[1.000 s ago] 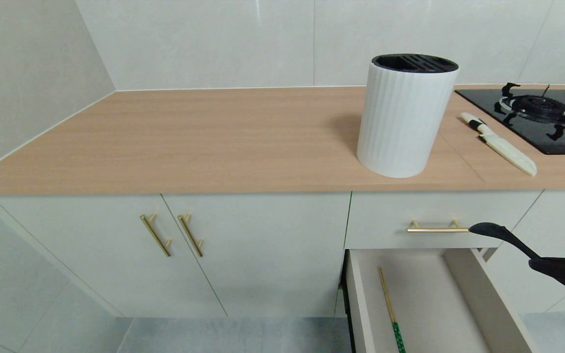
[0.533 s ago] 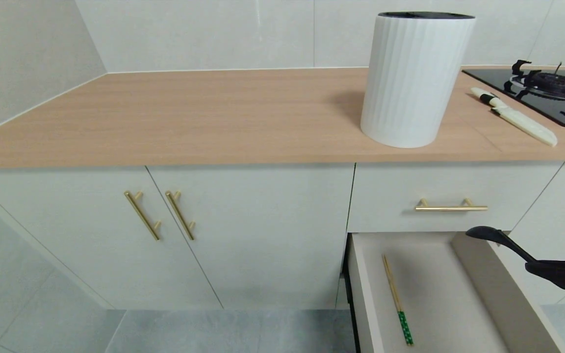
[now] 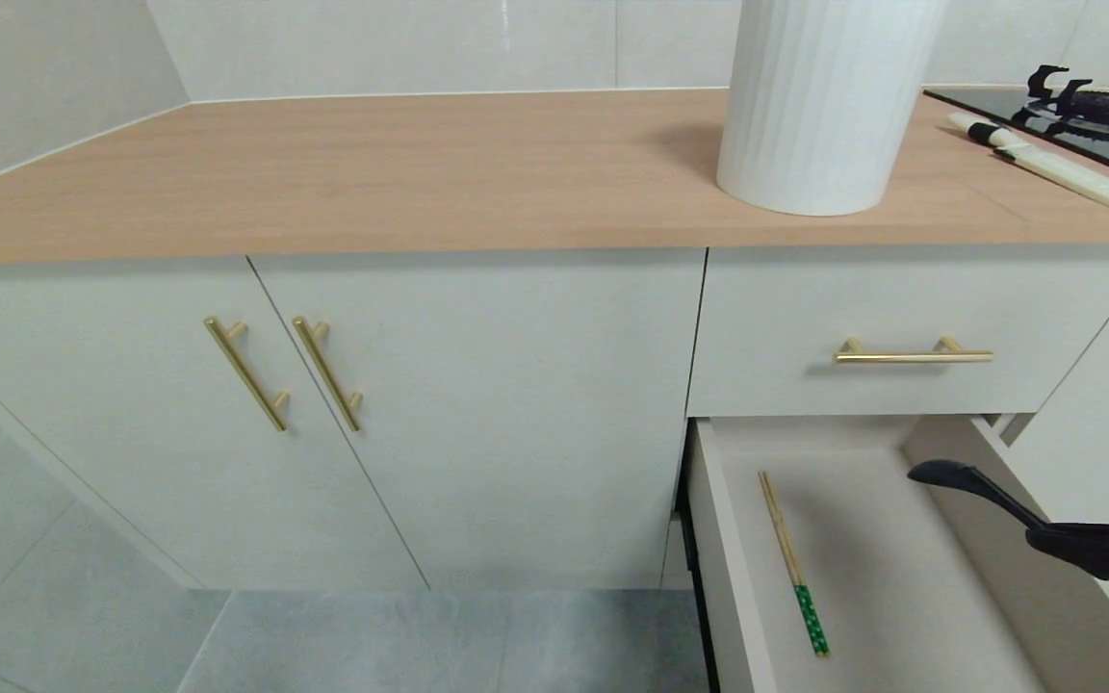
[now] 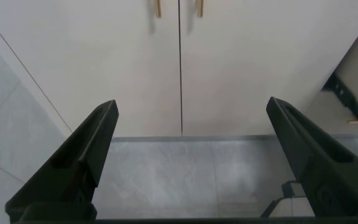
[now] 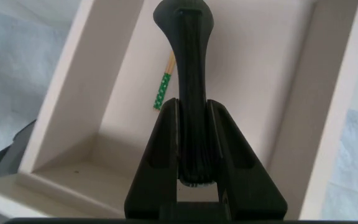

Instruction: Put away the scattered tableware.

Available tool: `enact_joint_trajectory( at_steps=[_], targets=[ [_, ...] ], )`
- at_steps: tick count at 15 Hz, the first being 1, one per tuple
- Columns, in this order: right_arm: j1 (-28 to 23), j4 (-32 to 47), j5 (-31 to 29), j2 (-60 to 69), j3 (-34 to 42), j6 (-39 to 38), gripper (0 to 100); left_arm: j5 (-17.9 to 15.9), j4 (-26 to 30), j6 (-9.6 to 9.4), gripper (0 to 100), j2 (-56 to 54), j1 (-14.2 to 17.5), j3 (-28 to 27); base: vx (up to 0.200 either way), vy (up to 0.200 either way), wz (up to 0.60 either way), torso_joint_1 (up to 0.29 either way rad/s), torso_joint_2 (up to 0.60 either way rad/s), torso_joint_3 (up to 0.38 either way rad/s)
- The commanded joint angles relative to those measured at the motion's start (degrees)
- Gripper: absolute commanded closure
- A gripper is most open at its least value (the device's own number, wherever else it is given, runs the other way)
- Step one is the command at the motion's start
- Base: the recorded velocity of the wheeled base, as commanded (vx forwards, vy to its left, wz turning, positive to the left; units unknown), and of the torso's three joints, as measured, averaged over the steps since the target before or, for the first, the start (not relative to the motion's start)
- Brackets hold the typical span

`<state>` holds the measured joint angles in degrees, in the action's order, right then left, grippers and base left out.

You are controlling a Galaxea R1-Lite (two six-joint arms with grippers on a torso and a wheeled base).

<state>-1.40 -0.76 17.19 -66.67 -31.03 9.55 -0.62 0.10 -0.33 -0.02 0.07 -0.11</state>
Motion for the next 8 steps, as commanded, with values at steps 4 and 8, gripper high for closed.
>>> enact_joint_trajectory(
  at_steps=[4, 8],
  targets=[
    [0.3, 0.0, 0.0, -0.3, 0.8, 2.1, 100, 0.0, 0.0, -0.02, 0, 0.0, 0.0, 0.0, 0.000, 0.000, 0.00, -0.019, 0.04, 0.019],
    [1.6, 0.0, -2.3, -4.9, 0.9, 3.4, 100, 0.0, 0.0, -0.02, 0, 0.0, 0.0, 0.0, 0.000, 0.000, 0.00, 0.000, 0.00, 0.000]
  ],
)
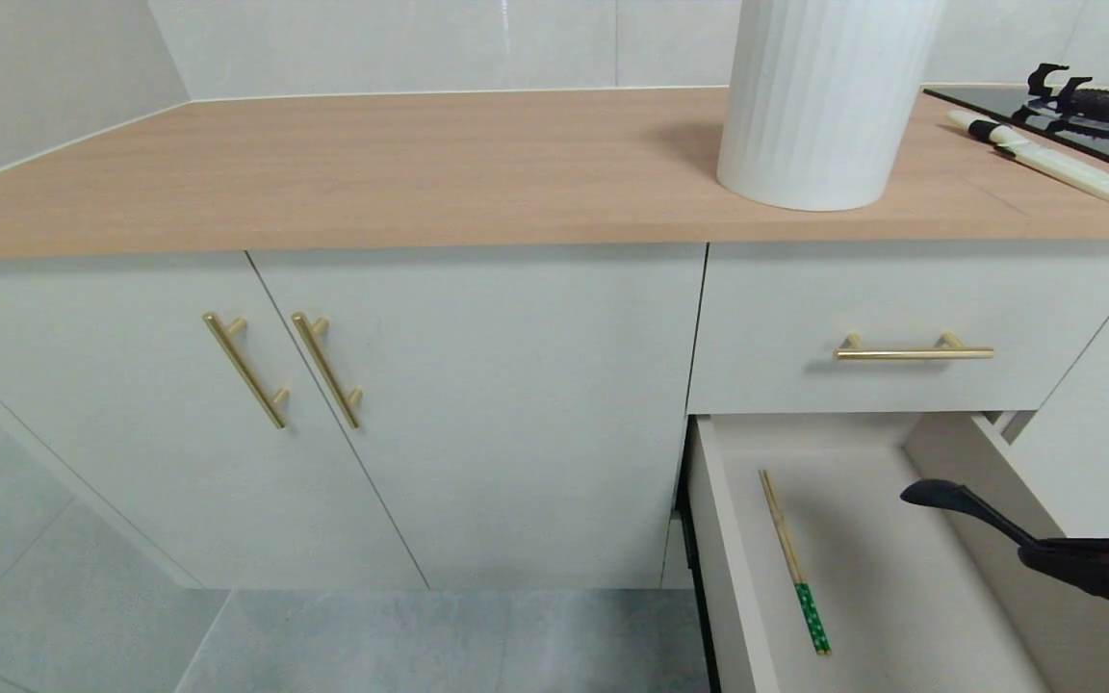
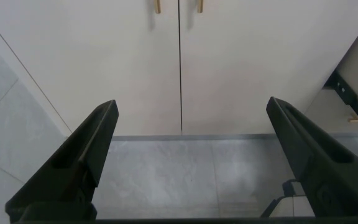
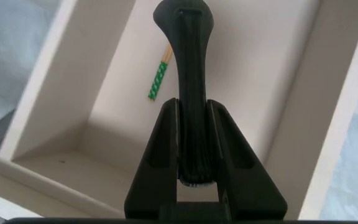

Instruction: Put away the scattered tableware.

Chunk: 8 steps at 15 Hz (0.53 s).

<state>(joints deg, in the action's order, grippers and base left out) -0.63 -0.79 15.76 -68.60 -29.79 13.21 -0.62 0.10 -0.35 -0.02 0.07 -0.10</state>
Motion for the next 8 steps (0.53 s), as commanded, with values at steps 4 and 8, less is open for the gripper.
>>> enact_joint_trajectory(
  at_steps=[4, 8],
  targets=[
    [4.1, -2.5, -6.3, -16.1, -3.4, -10.9, 100, 0.0, 0.0, 0.00, 0, 0.0, 0.0, 0.0, 0.000, 0.000, 0.00, 0.000, 0.00, 0.000],
    [8.3, -12.8, -12.2, -28.1, -1.6, -17.3, 100, 0.0, 0.0, 0.00, 0, 0.0, 0.0, 0.0, 0.000, 0.000, 0.00, 0.000, 0.00, 0.000]
  ],
)
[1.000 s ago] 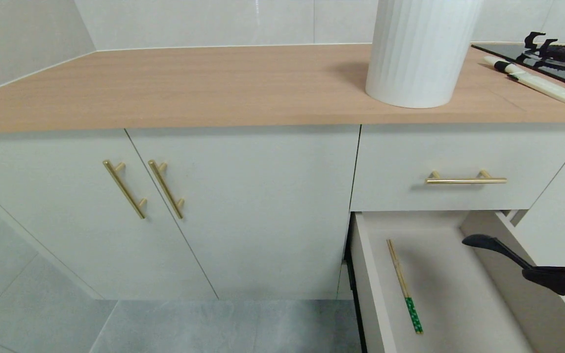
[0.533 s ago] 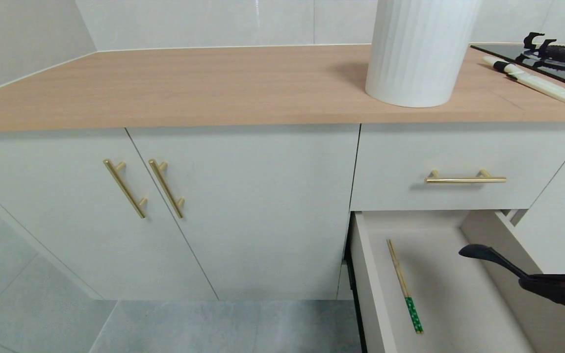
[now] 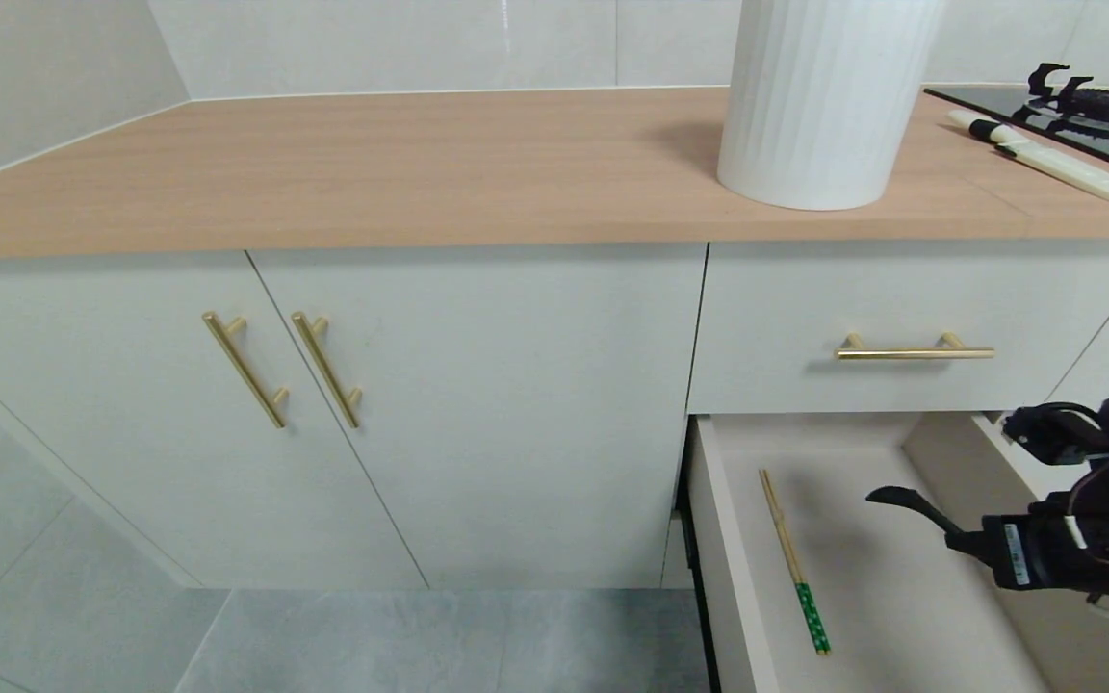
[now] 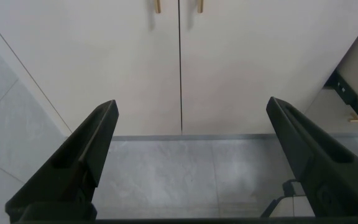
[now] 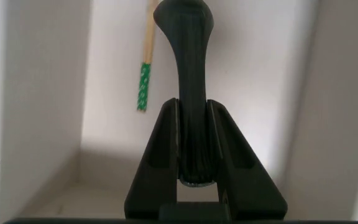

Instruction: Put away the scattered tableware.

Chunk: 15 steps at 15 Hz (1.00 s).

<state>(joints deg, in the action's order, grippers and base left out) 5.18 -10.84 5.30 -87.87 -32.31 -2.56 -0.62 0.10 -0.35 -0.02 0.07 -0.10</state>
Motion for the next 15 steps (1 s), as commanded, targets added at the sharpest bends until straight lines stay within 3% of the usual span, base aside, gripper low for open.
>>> enact_joint_trajectory(
  at_steps=[1, 6, 12, 15],
  targets=[
    [4.0, -6.1, -2.3, -11.5, 1.9, -3.0, 100, 0.0, 0.0, 0.00, 0, 0.0, 0.0, 0.0, 0.000, 0.000, 0.00, 0.000, 0.00, 0.000],
    [7.1, -26.0, -10.6, -27.0, 6.9, -6.1, 100, -0.1, 0.0, 0.00, 0, 0.0, 0.0, 0.0, 0.000, 0.000, 0.00, 0.000, 0.00, 0.000],
    [6.9, -35.7, -13.9, -35.6, 7.2, -6.7, 100, -0.1, 0.0, 0.00, 0, 0.0, 0.0, 0.0, 0.000, 0.000, 0.00, 0.000, 0.00, 0.000],
    [6.6, -36.6, -14.3, -36.1, 7.2, -6.7, 100, 0.0, 0.0, 0.00, 0, 0.0, 0.0, 0.0, 0.000, 0.000, 0.00, 0.000, 0.00, 0.000]
  ],
)
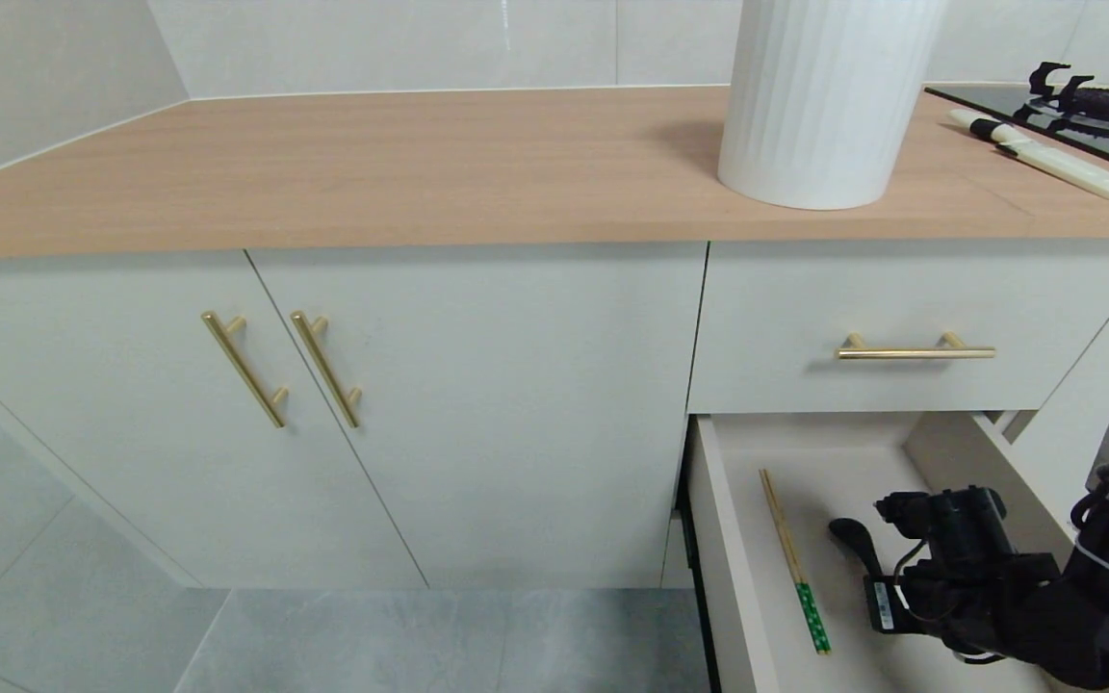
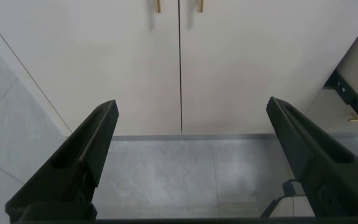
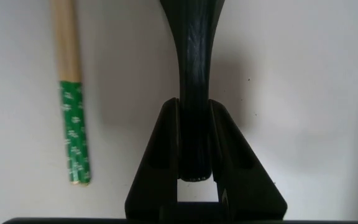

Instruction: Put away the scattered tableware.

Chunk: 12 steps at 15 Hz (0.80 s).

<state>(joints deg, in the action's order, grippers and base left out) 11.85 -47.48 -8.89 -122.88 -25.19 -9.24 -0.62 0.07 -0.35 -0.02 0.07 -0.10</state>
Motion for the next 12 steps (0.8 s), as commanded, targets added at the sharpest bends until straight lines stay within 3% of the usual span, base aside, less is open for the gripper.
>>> enact_joint_trajectory(
  at_steps=[1, 8, 9, 12],
  targets=[
    [-0.1, 0.0, -0.1, -1.0, 0.0, 0.0, 100, 0.0, 0.0, 0.00, 0, 0.0, 0.0, 0.0, 0.000, 0.000, 0.00, 0.000, 0.00, 0.000],
    [-0.1, -0.2, -0.2, -0.9, -0.1, -0.8, 100, -0.1, 0.0, 0.00, 0, 0.0, 0.0, 0.0, 0.000, 0.000, 0.00, 0.000, 0.00, 0.000],
    [-0.1, -0.7, -0.2, -0.9, 0.0, -0.8, 0, 0.0, 0.0, 0.00, 0, 0.0, 0.0, 0.0, 0.000, 0.000, 0.00, 0.000, 0.00, 0.000],
    [-0.1, -1.6, -0.9, -0.9, 0.0, -0.8, 0, -0.1, 0.0, 0.00, 0, 0.0, 0.0, 0.0, 0.000, 0.000, 0.00, 0.000, 0.00, 0.000]
  ],
)
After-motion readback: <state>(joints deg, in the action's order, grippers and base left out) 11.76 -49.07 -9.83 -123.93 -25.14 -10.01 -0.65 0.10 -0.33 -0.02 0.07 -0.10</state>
